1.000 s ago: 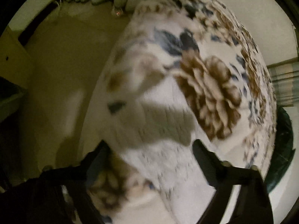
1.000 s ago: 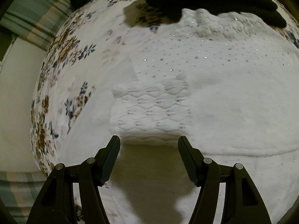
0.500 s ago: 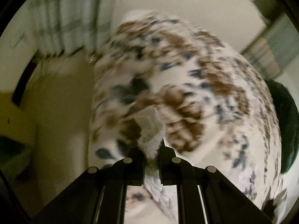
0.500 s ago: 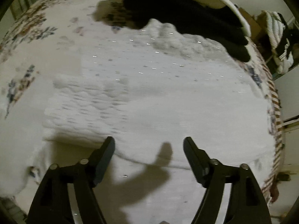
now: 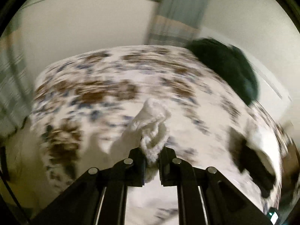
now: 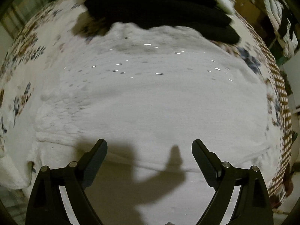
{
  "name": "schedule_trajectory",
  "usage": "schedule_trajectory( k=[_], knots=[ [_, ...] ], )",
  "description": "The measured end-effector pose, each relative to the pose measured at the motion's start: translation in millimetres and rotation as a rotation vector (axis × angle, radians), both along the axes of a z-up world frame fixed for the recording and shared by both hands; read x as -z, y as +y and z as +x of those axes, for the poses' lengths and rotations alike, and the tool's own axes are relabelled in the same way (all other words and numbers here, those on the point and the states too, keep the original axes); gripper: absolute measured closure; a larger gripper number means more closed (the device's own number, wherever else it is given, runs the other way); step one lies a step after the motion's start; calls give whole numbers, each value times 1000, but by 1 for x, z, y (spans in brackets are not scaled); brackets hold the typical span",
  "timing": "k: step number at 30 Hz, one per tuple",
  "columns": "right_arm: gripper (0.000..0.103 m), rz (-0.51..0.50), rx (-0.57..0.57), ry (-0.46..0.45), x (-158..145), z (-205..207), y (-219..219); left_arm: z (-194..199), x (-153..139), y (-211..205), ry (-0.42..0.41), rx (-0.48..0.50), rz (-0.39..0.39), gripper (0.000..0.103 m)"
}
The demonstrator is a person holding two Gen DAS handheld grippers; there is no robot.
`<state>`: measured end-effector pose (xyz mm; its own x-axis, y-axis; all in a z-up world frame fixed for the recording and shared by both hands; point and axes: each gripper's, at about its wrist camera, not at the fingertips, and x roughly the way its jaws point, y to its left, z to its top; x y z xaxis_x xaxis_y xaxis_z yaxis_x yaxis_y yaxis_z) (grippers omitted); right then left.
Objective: Fold small clothes
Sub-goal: 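Grasp the other sleeve cuff with the left gripper and lift it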
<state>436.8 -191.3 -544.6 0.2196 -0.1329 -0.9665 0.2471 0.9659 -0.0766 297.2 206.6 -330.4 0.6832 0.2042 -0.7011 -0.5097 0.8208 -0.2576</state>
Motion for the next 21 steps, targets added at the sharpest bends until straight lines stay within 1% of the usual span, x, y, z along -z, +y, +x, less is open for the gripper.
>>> schedule_trajectory(
  k=[5, 7, 8, 9, 10, 13, 15, 16, 19, 21],
  knots=[
    [9, 37, 99, 4, -11, -32, -83, 45, -16, -127, -15, 253, -44, 95],
    [9, 47, 155, 8, -13, -48, -126, 60, -13, -178, -5, 349, -63, 95],
    [9, 49, 177, 9, -14, -53, -143, 68, -11, -211, 2, 404, -74, 95],
    [9, 50, 202, 9, -15, -61, -162, 72, -8, -232, 9, 442, -79, 95],
    [9, 49, 237, 9, -16, -70, -187, 78, -2, -266, 22, 500, -83, 95],
    [9, 36, 308, 6, -18, -90, -239, 84, 14, -339, 64, 621, -85, 95],
    [9, 25, 356, 8, -19, -103, -274, 84, 26, -377, 96, 681, -85, 95],
    [9, 24, 379, 8, -18, -110, -289, 81, 36, -403, 120, 721, -84, 95],
    [9, 23, 440, 9, -18, -126, -326, 75, 60, -453, 179, 802, -75, 95],
    [9, 20, 467, 2, -20, -136, -344, 68, 71, -480, 204, 849, -58, 95]
  ],
)
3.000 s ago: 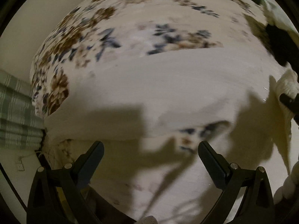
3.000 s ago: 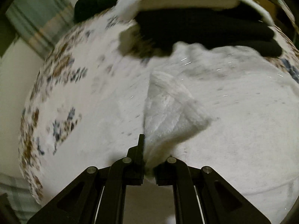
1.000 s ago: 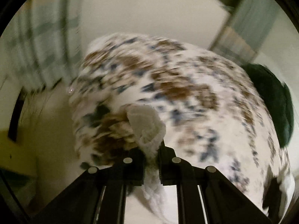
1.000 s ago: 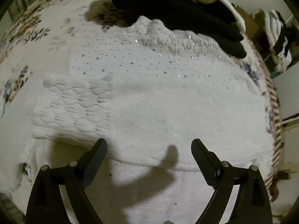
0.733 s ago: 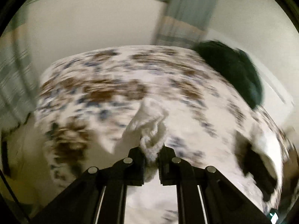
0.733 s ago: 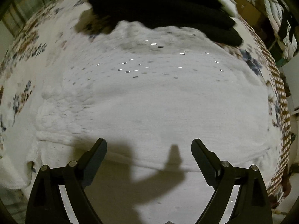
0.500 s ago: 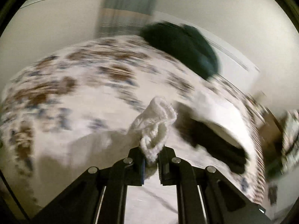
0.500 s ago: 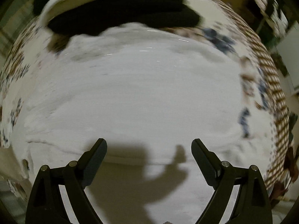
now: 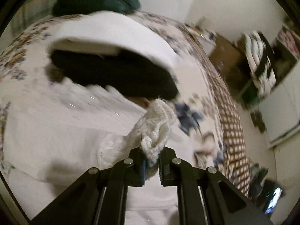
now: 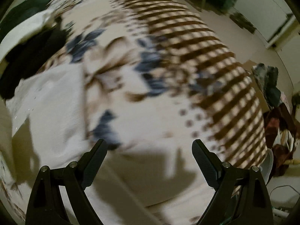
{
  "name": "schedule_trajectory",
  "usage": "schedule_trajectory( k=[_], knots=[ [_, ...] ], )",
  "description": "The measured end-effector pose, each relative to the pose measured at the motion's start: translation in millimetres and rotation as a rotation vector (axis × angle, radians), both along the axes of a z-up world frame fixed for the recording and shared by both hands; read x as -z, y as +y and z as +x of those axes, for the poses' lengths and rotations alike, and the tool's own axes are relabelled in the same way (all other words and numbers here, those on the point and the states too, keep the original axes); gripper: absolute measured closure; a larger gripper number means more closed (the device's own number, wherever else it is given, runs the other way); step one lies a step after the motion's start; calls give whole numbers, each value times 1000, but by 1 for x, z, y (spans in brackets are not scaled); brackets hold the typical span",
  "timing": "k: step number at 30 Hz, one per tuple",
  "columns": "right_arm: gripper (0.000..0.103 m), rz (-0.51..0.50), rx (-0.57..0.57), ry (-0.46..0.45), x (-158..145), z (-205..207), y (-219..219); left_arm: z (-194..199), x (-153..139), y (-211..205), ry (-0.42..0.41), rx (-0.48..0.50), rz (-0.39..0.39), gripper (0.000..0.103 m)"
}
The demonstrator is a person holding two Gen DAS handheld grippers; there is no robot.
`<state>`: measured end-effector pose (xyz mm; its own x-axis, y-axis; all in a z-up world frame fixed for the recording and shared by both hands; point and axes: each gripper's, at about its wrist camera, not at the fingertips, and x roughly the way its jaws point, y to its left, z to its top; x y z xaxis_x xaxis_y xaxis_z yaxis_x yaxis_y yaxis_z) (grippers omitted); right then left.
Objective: Fold small clothes
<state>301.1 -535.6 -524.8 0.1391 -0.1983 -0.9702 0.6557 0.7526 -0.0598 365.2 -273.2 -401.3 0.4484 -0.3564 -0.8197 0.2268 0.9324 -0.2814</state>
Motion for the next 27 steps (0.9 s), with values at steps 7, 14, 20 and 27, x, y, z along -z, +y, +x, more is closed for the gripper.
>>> schedule_trajectory(
  k=[7, 14, 20, 27],
  knots=[
    [9, 52, 32, -56, -12, -18, -23, -11, 46, -43, 102, 111, 101, 91],
    [9, 279, -6, -203, -33, -14, -24, -5, 8, 43, 46, -10, 64, 7],
    [10, 501, -38, -289, -24, 32, 10, 10, 9, 163, 33, -231, 245, 7],
    [48, 493, -134, -203, 13, 99, 66, 25, 55, 260, 124, -422, 374, 7]
  ],
)
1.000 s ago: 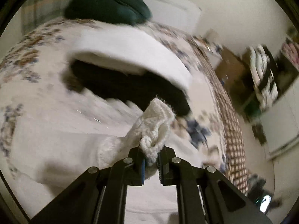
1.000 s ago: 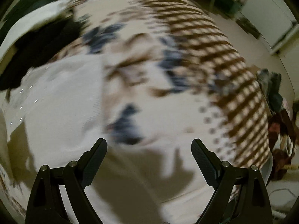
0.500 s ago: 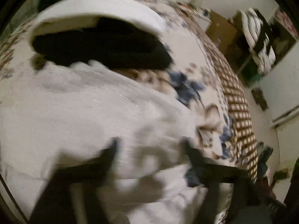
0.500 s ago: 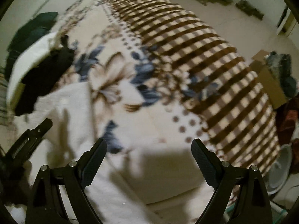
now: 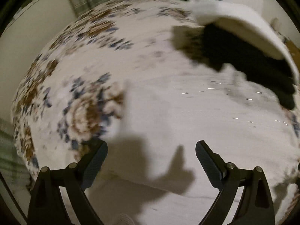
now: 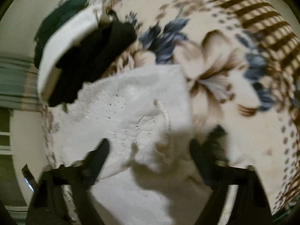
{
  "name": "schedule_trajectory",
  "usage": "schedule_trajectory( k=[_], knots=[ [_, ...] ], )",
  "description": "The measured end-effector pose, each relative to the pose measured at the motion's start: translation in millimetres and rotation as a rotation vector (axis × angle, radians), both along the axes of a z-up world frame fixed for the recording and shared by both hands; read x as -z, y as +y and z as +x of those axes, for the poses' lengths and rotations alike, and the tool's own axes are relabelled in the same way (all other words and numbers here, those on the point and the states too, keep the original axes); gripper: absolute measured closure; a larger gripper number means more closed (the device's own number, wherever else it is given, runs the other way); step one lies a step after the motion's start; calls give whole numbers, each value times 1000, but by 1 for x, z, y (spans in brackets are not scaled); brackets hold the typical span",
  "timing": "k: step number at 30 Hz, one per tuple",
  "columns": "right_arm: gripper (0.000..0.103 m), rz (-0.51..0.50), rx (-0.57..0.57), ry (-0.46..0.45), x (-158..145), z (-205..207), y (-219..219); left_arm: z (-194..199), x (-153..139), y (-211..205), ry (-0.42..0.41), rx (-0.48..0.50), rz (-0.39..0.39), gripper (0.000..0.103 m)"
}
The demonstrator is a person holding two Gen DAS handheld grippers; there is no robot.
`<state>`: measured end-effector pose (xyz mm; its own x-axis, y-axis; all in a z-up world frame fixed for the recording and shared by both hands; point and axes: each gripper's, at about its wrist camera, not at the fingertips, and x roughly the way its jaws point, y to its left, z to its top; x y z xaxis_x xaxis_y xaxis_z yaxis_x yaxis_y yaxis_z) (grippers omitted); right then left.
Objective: Fold small clothes
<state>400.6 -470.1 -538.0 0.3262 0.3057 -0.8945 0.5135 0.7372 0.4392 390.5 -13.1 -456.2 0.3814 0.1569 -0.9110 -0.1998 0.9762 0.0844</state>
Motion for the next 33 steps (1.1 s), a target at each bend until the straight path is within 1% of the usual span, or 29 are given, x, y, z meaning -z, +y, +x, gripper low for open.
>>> schedule_trajectory(
  k=[1, 2, 3, 4, 6, 7, 9, 11, 14, 17, 20, 23, 24, 25, 27, 29, 30, 32, 33],
  knots=[
    [80, -25, -20, 31, 7, 7, 8, 1, 3, 6, 3, -12, -6, 7],
    [91, -60, -31, 48, 8, 10, 12, 2, 5, 12, 12, -27, -15, 7],
    [93, -96, -32, 51, 7, 11, 15, 2, 8, 18, 18, -43, -24, 7],
    [94, -123, -24, 32, 1, 9, 17, 1, 7, 25, 15, -59, -36, 7],
    [94, -175, -27, 0, -17, 3, 22, 0, 5, 34, 9, -83, -61, 7],
    [95, -185, -25, -11, -24, 0, 24, 0, 2, 37, 1, -91, -70, 7],
    [95, -202, -20, -10, -35, -9, 23, -1, 1, 46, -6, -103, -73, 7],
    [95, -192, -4, 15, -36, -20, 20, 0, 2, 56, -8, -119, -81, 7],
    [95, -192, -23, 61, -25, -32, 15, 7, 6, 66, -2, -132, -83, 7],
    [95, -188, -17, 111, -3, -37, 12, 15, 14, 70, 1, -124, -60, 7],
    [95, -187, -2, 142, 13, -39, 7, 25, 32, 71, 43, -104, -56, 7],
    [92, -161, -22, 175, 23, -39, 5, 33, 57, 71, 111, -76, -40, 7],
    [82, -163, -22, 174, 20, -40, 4, 34, 65, 72, 131, -68, -42, 7],
    [70, -170, -20, 177, 16, -41, 3, 33, 67, 74, 138, -66, -52, 7],
    [58, -188, -11, 157, 3, -43, 0, 30, 61, 80, 121, -76, -67, 7],
    [55, -229, -5, 104, -17, -45, 2, 21, 43, 88, 68, -97, -91, 7],
    [52, -244, -14, 77, -25, -44, 5, 16, 34, 92, 43, -110, -113, 7],
    [51, -275, -46, 24, -34, -41, 16, 9, 25, 97, 14, -121, -149, 7],
    [51, -283, -68, 20, -31, -37, 21, 7, 24, 98, 13, -118, -160, 7]
  ],
)
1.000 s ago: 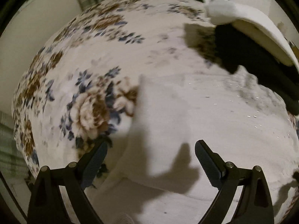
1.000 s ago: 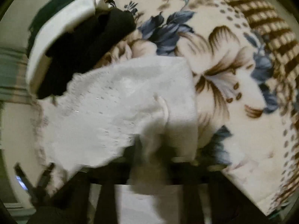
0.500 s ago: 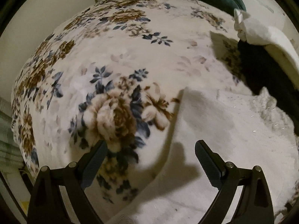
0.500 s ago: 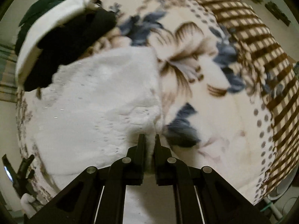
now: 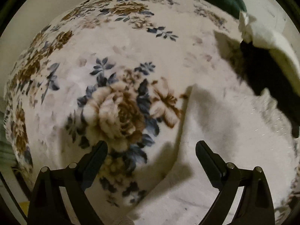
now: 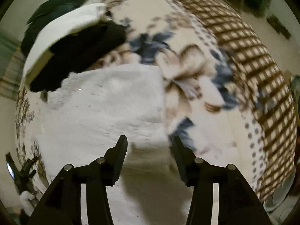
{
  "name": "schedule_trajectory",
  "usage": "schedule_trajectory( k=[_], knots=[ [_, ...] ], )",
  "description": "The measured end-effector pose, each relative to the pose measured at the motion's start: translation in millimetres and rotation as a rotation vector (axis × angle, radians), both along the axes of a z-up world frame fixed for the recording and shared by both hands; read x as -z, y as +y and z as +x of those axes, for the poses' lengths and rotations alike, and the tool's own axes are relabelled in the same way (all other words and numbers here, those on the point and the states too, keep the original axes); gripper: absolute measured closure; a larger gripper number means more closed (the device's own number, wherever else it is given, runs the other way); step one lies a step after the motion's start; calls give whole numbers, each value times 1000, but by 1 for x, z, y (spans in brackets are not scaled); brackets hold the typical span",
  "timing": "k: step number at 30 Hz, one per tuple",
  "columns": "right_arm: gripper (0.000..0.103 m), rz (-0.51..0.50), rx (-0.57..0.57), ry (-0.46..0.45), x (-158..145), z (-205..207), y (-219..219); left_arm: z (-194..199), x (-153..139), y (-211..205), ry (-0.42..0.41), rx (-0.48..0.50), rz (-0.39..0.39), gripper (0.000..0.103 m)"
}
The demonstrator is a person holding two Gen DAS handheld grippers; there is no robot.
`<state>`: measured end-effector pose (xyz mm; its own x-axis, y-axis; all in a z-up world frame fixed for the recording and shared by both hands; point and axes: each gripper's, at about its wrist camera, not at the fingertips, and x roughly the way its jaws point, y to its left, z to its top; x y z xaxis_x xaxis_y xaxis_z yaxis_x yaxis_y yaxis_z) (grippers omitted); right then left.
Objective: Fold small clothes
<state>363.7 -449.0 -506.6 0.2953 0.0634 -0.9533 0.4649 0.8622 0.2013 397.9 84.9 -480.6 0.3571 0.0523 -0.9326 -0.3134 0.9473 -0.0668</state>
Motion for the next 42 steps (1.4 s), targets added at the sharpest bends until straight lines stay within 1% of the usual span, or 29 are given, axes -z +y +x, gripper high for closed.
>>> schedule_trajectory(
  k=[1, 3, 4, 5, 6, 7, 8, 9, 11, 12, 13, 15, 18, 20, 22, 24, 25, 28, 30, 31, 34, 35, 36, 37, 38, 39, 40, 41, 42],
  knots=[
    [51, -3, -15, 11, 6, 4, 5, 0, 3, -1, 10, 9, 1, 7],
    [51, 11, -32, 42, 27, 11, 14, 5, 19, -4, 53, 45, 16, 7],
    [51, 3, -37, 85, 42, 15, 16, 11, 36, -9, 108, 75, 23, 7],
    [51, -16, -35, 125, 56, 17, 18, 14, 47, -10, 140, 90, 18, 7],
    [51, -22, -34, 137, 64, 18, 19, 16, 55, -11, 156, 101, 2, 7],
    [51, -28, -38, 141, 66, 19, 19, 17, 58, -10, 161, 110, -9, 7],
    [51, -33, -42, 137, 63, 19, 20, 16, 54, -6, 149, 114, -26, 7],
    [51, -28, -43, 127, 56, 17, 20, 14, 46, -4, 128, 124, -44, 7],
    [46, -16, -39, 96, 36, 6, 19, 2, 27, 2, 92, 152, -65, 7],
    [40, -10, -34, 85, 27, -3, 20, -11, 17, 4, 77, 175, -80, 7],
    [38, -4, -26, 78, 20, -15, 19, -24, 11, 7, 71, 198, -84, 7],
    [38, 8, -5, 82, 9, -46, 18, -55, 4, 5, 82, 243, -83, 7],
    [38, 34, 27, 117, 10, -98, 18, -110, 5, 1, 130, 301, -54, 7],
    [38, 48, 47, 150, 21, -131, 17, -138, 14, 0, 170, 307, -40, 7],
    [38, 75, 80, 181, 37, -165, 17, -167, 31, 3, 220, 285, -38, 7],
    [38, 110, 110, 207, 55, -196, 13, -185, 43, 5, 238, 263, -35, 7],
    [38, 116, 113, 214, 64, -204, 14, -197, 51, 5, 249, 252, -19, 7],
    [38, 136, 99, 250, 86, -233, 17, -214, 68, 5, 265, 234, -10, 7],
    [38, 163, 83, 263, 100, -248, 20, -224, 77, 4, 277, 228, -22, 7],
    [38, 171, 75, 266, 105, -253, 21, -229, 81, 4, 289, 221, -15, 7],
    [38, 192, 45, 276, 119, -262, 28, -241, 89, 4, 293, 208, -34, 9],
    [37, 182, 34, 268, 119, -263, 31, -244, 89, 5, 285, 205, -42, 19],
    [37, 171, 20, 260, 118, -263, 33, -249, 88, 5, 272, 204, -59, 39],
    [39, 168, 9, 256, 119, -262, 37, -253, 85, 3, 257, 209, -68, 53],
    [43, 180, -1, 244, 118, -264, 40, -258, 82, 1, 238, 219, -66, 77],
    [59, 199, -8, 232, 117, -265, 41, -261, 77, -4, 221, 236, -46, 88],
    [73, 203, -17, 232, 116, -265, 42, -266, 71, -14, 205, 248, -27, 93],
    [78, 200, -24, 233, 115, -267, 43, -272, 66, -16, 185, 253, -24, 98],
    [91, 214, -20, 217, 112, -270, 41, -275, 59, -19, 162, 256, -28, 98]
  ],
)
